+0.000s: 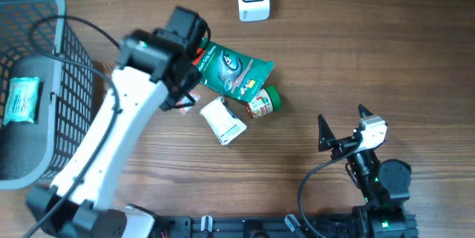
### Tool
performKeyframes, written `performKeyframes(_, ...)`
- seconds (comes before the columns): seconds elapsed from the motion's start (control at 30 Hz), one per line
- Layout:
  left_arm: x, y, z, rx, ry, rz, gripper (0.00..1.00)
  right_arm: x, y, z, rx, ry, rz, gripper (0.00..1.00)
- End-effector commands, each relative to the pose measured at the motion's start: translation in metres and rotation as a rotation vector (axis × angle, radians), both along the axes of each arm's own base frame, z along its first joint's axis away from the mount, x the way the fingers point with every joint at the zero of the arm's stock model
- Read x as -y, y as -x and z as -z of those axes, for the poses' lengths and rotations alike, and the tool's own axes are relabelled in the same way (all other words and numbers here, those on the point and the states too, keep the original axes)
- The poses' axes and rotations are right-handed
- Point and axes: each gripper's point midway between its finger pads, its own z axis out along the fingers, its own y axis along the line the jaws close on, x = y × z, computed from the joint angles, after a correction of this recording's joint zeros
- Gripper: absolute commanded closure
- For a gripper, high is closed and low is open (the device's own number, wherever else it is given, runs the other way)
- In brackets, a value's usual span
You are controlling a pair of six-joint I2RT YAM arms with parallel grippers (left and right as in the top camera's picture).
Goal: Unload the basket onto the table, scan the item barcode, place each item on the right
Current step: 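Place the red box on the table and return to the basket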
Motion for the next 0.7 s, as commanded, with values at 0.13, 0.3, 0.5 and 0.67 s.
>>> performKeyframes(0.13,0.003,0.014,0.144,-0.024,0.064,-0.081,0.60,0.001,0.000,-0.001,0.007,0.006,0.006,0.00)
performKeyframes(0.3,0.002,0.016,0.162,-0.002,0.073,-0.074,0.37,0.001,0.000,-0.001,0.006,0.006,0.006,0.00)
performKeyframes(0.5,0.004,-0.059,-0.040,0.365,0.052,0.093,0.00,0.001,0.000,-0.001,0.006,0.006,0.006,0.00)
performKeyframes(0.67,-0.118,-0.033,-0.192,0.603,-0.209,-0.236,0.00,0.001,0.000,-0.001,0.007,0.006,0.006,0.00)
